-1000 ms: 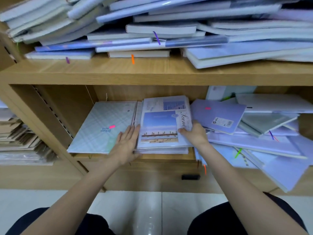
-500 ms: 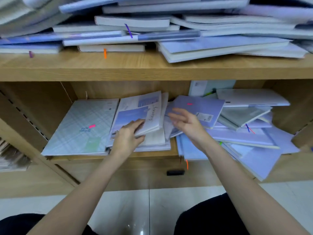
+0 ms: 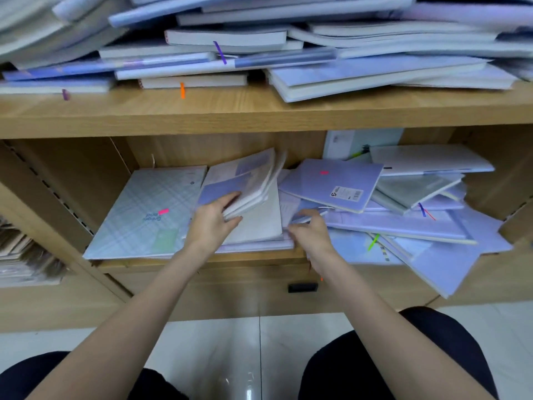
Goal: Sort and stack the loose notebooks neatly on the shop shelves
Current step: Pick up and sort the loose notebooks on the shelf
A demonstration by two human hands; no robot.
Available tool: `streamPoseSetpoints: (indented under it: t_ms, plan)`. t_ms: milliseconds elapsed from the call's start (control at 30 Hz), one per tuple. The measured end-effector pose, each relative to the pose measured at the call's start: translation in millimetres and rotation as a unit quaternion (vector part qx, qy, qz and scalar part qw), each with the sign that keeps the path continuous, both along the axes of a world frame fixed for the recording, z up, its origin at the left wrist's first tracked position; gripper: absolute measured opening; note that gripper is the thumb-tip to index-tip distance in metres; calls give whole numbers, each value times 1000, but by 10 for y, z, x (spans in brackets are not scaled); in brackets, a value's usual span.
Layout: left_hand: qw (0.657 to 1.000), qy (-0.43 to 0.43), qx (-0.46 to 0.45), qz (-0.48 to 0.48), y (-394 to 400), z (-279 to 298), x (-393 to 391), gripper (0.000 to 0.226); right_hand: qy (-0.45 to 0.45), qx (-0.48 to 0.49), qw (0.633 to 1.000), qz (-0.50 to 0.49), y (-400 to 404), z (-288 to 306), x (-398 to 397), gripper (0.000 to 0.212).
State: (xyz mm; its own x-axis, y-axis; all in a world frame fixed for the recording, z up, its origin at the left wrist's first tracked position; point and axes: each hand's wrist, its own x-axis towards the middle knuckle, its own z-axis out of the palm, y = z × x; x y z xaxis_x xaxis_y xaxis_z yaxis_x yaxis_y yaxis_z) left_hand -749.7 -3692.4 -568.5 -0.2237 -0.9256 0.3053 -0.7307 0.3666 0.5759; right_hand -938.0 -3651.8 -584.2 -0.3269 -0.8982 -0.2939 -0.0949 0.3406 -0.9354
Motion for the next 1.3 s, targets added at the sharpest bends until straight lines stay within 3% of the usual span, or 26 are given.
streamPoseSetpoints:
  t_ms: [67,267,367,433,567,700,800,1000,1167,1300]
  plan:
    - [998,-50,-8,-27,15,-126,-29,54,-7,-25,1000,-13,-11,9,33,33]
    - [973,-229,12,-19,107,-311,-159,81,-145,-43,988,-34,8,5,32,37]
    - [958,-278,-64,-10,181,-318,-252,88,-190,-61,980,-25,47,29,-9,36]
    - [959,-249,-130,-24,150,-334,-273,80,-211,-67,975,-23,39,49,-34,38]
    - [981,-75,-172,-39,79,-106,-177,61,-214,-52,975,2,-40,49,-57,34]
    - [987,21,-156,24,-47,204,-63,40,-50,-52,997,-13,-244,-4,129,56]
    - [987,29,-158,14,-43,231,-44,39,12,-69,998,-6,-332,66,302,67]
    - [989,41,-142,15,-56,265,-59,37,32,-100,991,-83,-21,424,-125,58]
    - [992,25,-126,-1,7,206,-92,39,-6,-137,984,-112,458,905,-701,35]
    - [990,-56,-124,-23,32,45,-146,41,-51,-140,978,-149,813,1045,-880,30]
